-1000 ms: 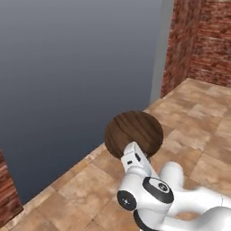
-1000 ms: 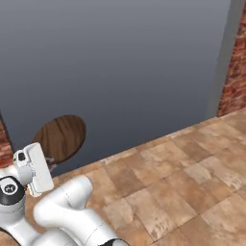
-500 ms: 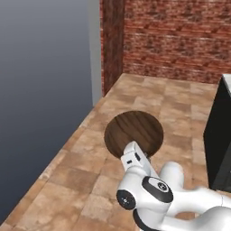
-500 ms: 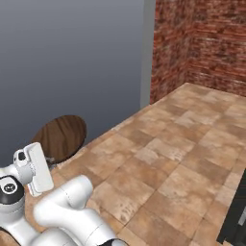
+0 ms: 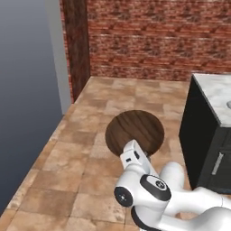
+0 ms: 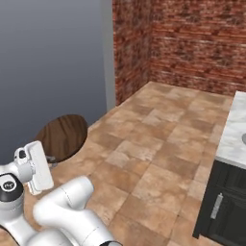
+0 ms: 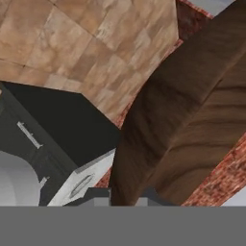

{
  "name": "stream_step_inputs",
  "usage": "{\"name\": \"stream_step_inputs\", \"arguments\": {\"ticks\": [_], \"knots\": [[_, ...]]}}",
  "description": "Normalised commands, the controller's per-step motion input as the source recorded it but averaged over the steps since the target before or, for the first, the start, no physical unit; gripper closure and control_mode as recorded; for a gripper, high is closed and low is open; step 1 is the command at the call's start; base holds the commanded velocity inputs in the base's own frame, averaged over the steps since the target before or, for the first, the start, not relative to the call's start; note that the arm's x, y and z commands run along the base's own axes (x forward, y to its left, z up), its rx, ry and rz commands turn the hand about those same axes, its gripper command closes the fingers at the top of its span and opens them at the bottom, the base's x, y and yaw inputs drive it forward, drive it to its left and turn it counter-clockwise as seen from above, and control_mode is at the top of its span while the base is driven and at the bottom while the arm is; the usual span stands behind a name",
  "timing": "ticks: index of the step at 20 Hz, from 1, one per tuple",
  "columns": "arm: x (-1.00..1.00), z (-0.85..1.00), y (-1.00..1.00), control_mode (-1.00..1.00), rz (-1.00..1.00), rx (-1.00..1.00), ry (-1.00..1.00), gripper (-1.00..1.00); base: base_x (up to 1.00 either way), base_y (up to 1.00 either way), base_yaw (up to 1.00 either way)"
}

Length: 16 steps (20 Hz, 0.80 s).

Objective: Move the bowls from the cabinet to the plates on the dining table.

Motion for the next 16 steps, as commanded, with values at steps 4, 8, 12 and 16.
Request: {"name": "stream_step_inputs", "arguments": {"ticks": [4, 8, 12, 16], "knots": [[0.0, 0.0, 0.0, 1.0, 0.0, 0.0, 0.0, 1.0, 0.81, 0.0, -0.21], [0.0, 0.0, 0.0, 1.0, 0.0, 0.0, 0.0, 1.0, 0.27, 0.0, -0.23], [0.0, 0.0, 0.0, 1.0, 0.0, 0.0, 0.0, 1.0, -0.22, -0.09, -0.19], [0.0, 0.0, 0.0, 1.0, 0.0, 0.0, 0.0, 1.0, -0.34, -0.29, -0.15]]}}
